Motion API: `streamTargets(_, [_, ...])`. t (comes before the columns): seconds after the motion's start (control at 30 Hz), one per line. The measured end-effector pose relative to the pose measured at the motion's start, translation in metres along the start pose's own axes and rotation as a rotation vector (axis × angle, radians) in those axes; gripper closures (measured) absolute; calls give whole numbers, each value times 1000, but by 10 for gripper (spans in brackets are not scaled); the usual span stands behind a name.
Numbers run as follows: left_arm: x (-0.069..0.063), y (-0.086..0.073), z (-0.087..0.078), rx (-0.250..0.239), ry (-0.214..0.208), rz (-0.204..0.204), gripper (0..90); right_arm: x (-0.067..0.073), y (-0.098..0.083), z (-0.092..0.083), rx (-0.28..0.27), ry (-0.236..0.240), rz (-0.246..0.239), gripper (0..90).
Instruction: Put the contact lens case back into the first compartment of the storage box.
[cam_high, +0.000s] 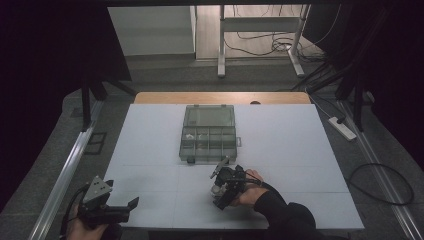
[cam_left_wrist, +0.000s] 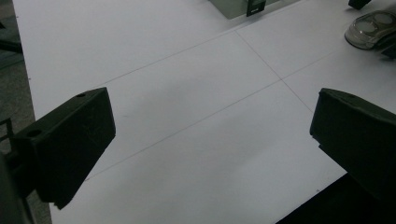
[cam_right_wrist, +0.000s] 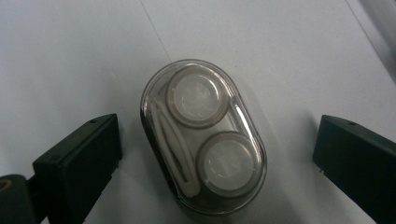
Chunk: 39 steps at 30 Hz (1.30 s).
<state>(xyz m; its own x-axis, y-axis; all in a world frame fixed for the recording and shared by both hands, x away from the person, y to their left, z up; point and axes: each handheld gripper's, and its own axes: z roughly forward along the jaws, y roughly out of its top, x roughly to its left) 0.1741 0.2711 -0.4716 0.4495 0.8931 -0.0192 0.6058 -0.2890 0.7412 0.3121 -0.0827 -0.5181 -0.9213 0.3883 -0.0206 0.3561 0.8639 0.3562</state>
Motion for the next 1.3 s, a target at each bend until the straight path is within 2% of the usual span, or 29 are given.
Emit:
streamTargets(0.17, [0,0,0,1,2,4,2,-1,0,-3,-14,7,-25,112])
streamTargets(0.23, [0,0,0,1,2,5,3,0,0,-5,-30,16,-55,207])
streamTargets(0.27, [0,0,0,1,2,5,3,0,-1,-7,-39,29,-75,288])
streamTargets(0.3, [0,0,0,1,2,5,3,1,0,-8,-41,34,-73,324])
streamTargets(0.33, [0,0,0,1,2,5,3,1,0,-8,-41,34,-73,324])
streamTargets(0.37, [0,0,0,1,2,5,3,0,-1,-10,-48,41,-86,417])
streamTargets(0.5, [-1,0,0,1,1,7,4,-1,-1,-11,-47,43,-84,445])
streamTargets(0.53, [-1,0,0,1,1,7,4,-1,-1,-11,-43,43,-85,482])
streamTargets(0.7, [-1,0,0,1,1,10,5,-1,-1,-12,-40,45,-57,484])
streamTargets(0.8, [-1,0,0,2,1,9,5,-3,0,-13,-48,64,-27,485])
streamTargets(0.87, [-1,0,0,2,0,10,5,-3,0,-13,-51,67,-24,484])
streamTargets(1.03, [-1,0,0,1,1,10,6,-4,2,-19,-93,74,1,484])
streamTargets(1.1, [-1,0,0,2,1,11,6,-4,3,-22,-107,59,13,484])
streamTargets(1.3, [-1,0,1,3,3,11,6,-7,5,-30,-152,57,38,484])
